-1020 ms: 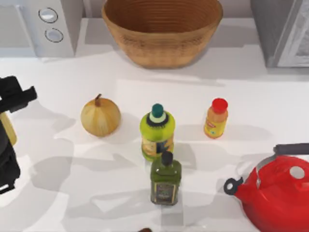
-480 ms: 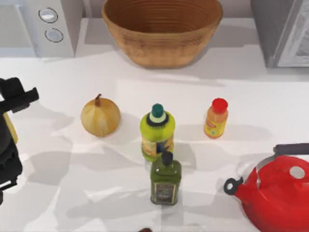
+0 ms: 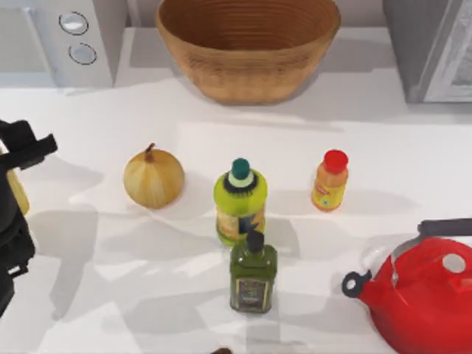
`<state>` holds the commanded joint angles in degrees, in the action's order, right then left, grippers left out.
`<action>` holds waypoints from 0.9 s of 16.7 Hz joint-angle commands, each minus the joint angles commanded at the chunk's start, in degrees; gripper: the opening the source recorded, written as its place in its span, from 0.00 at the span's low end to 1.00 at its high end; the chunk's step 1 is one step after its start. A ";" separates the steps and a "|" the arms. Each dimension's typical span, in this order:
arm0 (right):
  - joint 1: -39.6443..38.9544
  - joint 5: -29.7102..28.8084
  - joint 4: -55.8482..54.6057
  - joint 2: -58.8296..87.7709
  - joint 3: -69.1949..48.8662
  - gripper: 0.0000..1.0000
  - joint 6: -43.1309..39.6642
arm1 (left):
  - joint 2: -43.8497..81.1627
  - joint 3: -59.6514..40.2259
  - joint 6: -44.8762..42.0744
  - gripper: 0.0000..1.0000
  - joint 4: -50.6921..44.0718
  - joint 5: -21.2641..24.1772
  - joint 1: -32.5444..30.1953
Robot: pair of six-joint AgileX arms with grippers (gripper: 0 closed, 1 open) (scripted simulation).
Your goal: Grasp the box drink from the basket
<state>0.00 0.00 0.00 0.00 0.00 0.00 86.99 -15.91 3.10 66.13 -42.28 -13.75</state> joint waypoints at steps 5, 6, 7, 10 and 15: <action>0.00 0.00 0.00 0.00 0.00 1.00 0.00 | 0.16 0.01 -0.03 0.08 0.16 0.15 0.09; 0.00 0.00 0.00 0.00 0.00 1.00 0.00 | 0.16 0.01 -0.03 0.15 0.16 0.15 0.09; 0.00 0.00 0.00 0.00 0.00 1.00 0.00 | 0.16 0.01 -0.03 0.23 0.16 0.15 0.09; 0.00 0.00 0.00 0.00 0.00 1.00 0.00 | 0.16 0.01 -0.03 0.45 0.16 0.15 0.09; 0.00 0.00 0.00 0.00 0.00 1.00 0.00 | 0.16 0.01 -0.03 0.83 0.16 0.15 0.09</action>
<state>0.00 0.00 0.00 0.00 0.00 0.00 87.15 -15.90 3.08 66.29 -42.13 -13.66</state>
